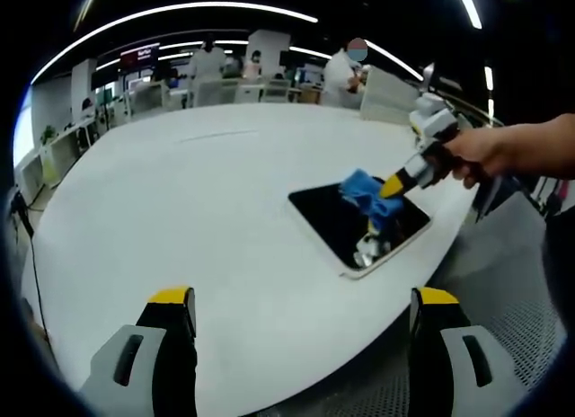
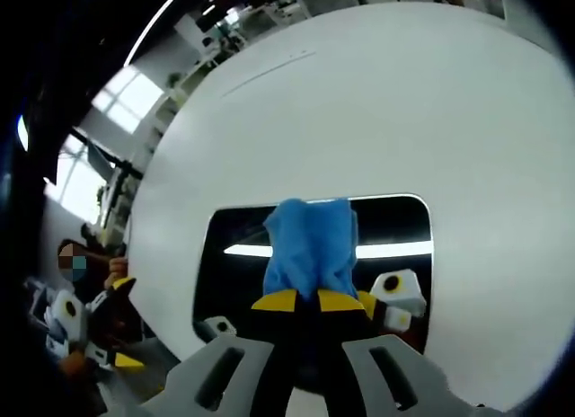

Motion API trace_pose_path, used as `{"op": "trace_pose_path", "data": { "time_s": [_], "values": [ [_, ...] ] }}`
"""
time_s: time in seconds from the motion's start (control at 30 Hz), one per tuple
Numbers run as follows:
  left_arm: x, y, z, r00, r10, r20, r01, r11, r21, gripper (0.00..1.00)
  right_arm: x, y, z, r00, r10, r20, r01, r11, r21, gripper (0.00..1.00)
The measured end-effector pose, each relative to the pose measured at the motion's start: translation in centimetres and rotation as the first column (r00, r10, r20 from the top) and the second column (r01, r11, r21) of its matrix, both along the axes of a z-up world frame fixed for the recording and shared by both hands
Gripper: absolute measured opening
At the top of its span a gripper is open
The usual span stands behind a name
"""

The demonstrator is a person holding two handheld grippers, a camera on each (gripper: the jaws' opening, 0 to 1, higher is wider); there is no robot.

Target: Wipe the mirror surface with the cleaning cloth until all visible marks leave the cleaned area.

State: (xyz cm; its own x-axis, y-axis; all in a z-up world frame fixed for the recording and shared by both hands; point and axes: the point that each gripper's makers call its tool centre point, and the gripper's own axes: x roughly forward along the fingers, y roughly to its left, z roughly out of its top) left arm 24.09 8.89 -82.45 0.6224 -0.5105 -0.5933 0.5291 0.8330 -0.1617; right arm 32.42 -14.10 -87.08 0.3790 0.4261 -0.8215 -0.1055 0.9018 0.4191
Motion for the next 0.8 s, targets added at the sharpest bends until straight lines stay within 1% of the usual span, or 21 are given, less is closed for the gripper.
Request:
{"op": "trace_pose_path", "data": {
  "time_s": [0.3,0.5,0.6,0.67,0.73,0.8],
  "values": [
    [0.0,0.0,0.0,1.000,0.002,0.000,-0.002,1.000,0.002,0.99,0.0,-1.2,-0.1,1.000,-0.009,-0.004,0.009,1.000,0.000,0.00],
    [0.0,-0.1,-0.1,1.000,-0.006,-0.004,0.006,1.000,0.007,0.99,0.0,-1.5,0.0,1.000,-0.008,-0.014,0.008,1.000,-0.008,0.00],
    [0.1,0.0,0.0,1.000,0.009,0.001,-0.009,1.000,-0.004,0.99,0.0,-1.7,-0.1,1.000,-0.018,-0.004,0.018,1.000,0.012,0.00],
    [0.1,0.1,-0.1,1.000,0.014,-0.007,-0.015,1.000,-0.004,0.99,0.1,-1.7,-0.1,1.000,-0.026,-0.006,0.026,1.000,0.016,0.00],
    [-0.1,-0.1,-0.2,1.000,-0.009,-0.007,0.009,1.000,0.012,0.99,0.1,-1.8,-0.1,1.000,-0.013,-0.017,0.013,1.000,-0.003,0.00],
    [-0.1,-0.1,-0.1,1.000,-0.007,-0.004,0.007,1.000,0.007,0.99,0.1,-1.9,-0.1,1.000,-0.009,-0.015,0.009,1.000,-0.007,0.00]
  ]
}}
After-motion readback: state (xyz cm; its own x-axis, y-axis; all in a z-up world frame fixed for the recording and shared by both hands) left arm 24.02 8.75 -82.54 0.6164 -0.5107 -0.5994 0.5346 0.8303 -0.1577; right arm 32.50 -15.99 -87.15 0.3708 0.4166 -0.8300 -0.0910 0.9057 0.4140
